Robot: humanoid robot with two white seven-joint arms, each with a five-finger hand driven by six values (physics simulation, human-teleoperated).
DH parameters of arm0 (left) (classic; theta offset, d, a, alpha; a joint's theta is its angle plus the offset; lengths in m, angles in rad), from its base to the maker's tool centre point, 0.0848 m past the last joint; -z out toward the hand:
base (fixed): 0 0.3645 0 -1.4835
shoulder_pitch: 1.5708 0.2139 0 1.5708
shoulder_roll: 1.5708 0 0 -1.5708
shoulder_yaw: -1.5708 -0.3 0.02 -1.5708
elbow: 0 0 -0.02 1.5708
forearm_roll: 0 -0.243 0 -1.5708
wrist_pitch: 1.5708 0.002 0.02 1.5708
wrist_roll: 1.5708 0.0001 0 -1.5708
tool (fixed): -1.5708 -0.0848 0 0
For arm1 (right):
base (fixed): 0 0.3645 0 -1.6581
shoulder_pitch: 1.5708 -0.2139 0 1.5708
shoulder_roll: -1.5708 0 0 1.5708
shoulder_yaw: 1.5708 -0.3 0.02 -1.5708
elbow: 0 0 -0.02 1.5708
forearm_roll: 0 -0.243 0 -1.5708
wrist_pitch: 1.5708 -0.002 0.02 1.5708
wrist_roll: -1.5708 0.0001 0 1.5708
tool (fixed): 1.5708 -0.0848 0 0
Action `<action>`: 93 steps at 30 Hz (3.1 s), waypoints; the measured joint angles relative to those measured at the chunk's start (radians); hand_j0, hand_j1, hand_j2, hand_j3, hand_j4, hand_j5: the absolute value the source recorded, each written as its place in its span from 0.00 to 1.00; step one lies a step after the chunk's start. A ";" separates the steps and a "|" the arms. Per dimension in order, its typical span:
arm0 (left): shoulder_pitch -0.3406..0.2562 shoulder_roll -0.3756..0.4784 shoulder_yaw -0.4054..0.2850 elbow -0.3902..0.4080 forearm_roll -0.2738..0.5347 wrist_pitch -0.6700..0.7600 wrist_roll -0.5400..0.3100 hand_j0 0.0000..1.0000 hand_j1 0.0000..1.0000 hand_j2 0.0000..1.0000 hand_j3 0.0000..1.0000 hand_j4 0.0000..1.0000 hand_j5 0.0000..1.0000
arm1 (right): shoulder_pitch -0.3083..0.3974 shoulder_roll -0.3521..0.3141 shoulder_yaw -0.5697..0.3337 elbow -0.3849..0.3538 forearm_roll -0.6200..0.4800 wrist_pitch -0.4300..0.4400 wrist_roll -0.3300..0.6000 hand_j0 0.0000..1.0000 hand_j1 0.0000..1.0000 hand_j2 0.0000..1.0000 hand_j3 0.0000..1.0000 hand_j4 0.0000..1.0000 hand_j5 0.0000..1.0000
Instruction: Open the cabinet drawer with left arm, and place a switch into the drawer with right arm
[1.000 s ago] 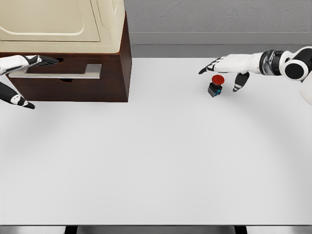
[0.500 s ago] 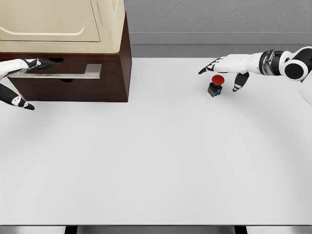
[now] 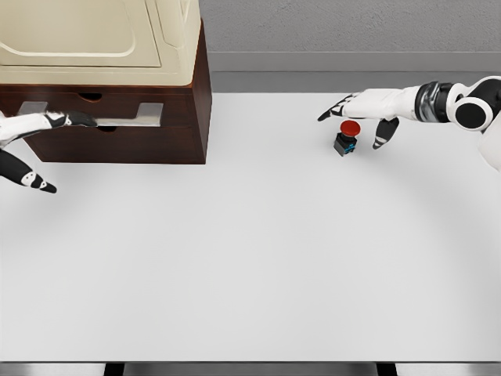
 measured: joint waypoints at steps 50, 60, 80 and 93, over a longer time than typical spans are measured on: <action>0.067 0.209 -0.128 -0.095 0.067 -0.299 -0.007 1.00 1.00 1.00 1.00 1.00 1.00 | 0.006 0.000 0.002 -0.001 0.000 0.000 0.000 1.00 1.00 1.00 1.00 1.00 1.00; 0.084 0.273 -0.149 -0.131 0.148 -0.312 -0.012 1.00 1.00 1.00 1.00 1.00 1.00 | 0.008 0.000 0.002 0.000 0.000 0.000 0.000 1.00 1.00 1.00 1.00 1.00 1.00; 0.100 0.369 -0.189 -0.176 0.295 -0.315 -0.027 1.00 1.00 1.00 1.00 1.00 1.00 | 0.006 0.000 0.006 0.002 0.001 0.000 0.000 1.00 1.00 1.00 1.00 1.00 1.00; 0.096 0.419 -0.169 -0.180 0.307 -0.303 -0.003 1.00 1.00 1.00 1.00 1.00 1.00 | -0.002 0.006 0.009 0.016 0.003 0.000 0.000 1.00 1.00 1.00 1.00 1.00 1.00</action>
